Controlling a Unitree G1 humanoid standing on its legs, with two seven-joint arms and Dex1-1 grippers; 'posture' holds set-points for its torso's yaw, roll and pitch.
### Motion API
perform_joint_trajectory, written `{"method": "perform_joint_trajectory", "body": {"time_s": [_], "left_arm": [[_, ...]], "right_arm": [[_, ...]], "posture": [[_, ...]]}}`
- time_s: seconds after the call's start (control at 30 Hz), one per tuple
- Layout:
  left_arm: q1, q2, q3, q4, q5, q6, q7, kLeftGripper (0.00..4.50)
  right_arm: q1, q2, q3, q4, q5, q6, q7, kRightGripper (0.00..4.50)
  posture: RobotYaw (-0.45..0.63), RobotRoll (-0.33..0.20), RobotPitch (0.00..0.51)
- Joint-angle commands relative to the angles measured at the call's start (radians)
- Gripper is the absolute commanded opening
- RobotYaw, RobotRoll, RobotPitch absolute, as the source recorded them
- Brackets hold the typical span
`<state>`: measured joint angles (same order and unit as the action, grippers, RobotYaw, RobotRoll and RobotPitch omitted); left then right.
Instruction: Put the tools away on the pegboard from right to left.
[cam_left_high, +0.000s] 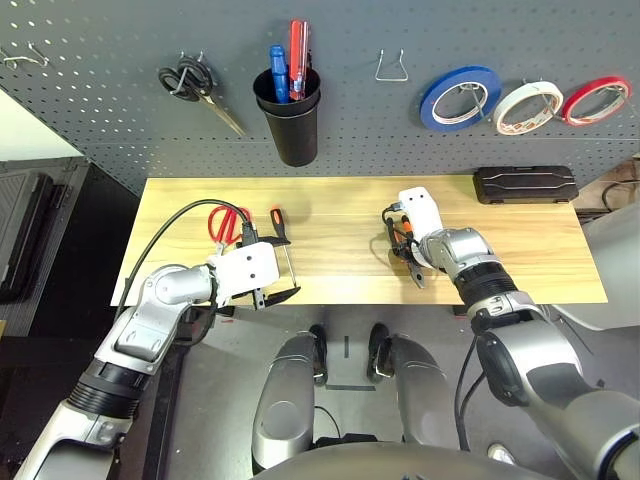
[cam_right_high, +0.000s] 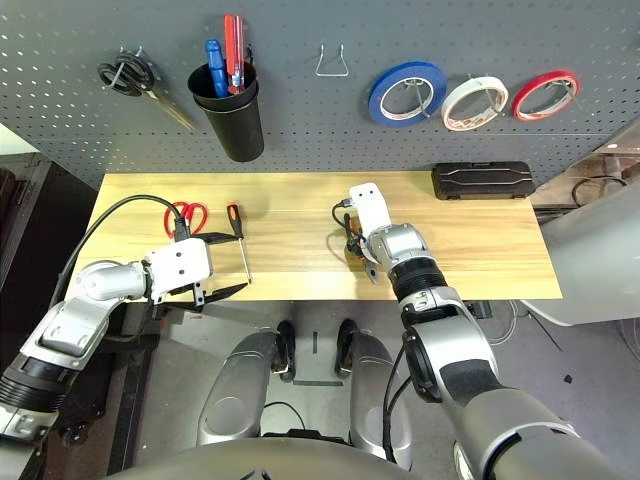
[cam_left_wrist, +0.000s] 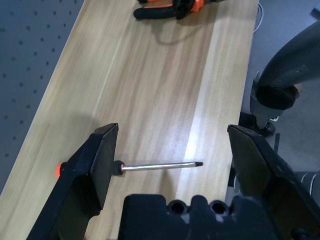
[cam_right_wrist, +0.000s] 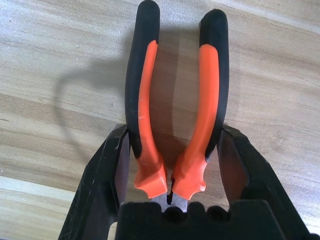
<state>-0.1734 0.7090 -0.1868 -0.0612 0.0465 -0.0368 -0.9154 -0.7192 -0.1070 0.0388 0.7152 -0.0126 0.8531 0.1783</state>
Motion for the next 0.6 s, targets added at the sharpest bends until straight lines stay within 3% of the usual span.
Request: {"method": "perform_joint_trajectory", "body": {"time_s": [0.03,0.37,0.6], "left_arm": [[0.006,-0.014,-0.013,0.018,0.001,-0.018,0.005,4.50],[0.008,-0.138,0.063,-0.060,-0.189,-0.006,0.027,4.50],[-0.009,-0.180,0.099,-0.091,-0.268,-0.003,0.040,4.50]], "right_arm": [[0.069,-0.006,0.015,-0.053,0.008,0.003,0.031,2.80],[0.295,-0.200,0.105,-0.563,-0.061,-0.286,0.130,2.80],[0.412,-0.241,0.043,-0.767,-0.049,-0.482,0.106,2.80]], "posture": [[0.18,0.000,0.303],[0.17,0.000,0.279],[0.16,0.000,0.259]]}}
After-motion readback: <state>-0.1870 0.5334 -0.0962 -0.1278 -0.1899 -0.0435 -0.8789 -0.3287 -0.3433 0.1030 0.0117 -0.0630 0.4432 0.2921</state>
